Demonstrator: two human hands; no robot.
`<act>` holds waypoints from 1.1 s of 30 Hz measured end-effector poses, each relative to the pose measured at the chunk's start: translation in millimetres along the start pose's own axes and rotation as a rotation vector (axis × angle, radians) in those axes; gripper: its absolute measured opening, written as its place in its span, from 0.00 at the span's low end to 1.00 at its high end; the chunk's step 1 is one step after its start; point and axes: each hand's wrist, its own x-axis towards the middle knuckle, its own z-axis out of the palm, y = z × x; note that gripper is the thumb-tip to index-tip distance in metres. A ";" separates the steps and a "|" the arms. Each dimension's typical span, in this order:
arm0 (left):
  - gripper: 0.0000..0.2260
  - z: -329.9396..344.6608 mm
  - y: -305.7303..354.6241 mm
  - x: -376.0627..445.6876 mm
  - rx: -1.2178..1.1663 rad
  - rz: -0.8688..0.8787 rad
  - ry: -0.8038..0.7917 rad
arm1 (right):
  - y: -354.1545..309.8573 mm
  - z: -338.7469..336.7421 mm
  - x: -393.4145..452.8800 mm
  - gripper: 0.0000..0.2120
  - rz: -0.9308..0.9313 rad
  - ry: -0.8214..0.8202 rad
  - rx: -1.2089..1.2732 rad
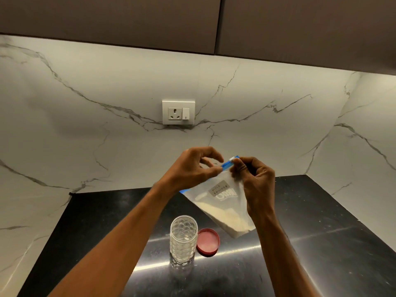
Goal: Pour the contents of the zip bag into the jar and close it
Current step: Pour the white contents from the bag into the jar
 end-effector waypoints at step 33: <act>0.06 -8.3 5.2 20.8 -0.193 -0.079 0.071 | 131.8 -30.1 -62.5 0.45 0.690 -0.115 0.643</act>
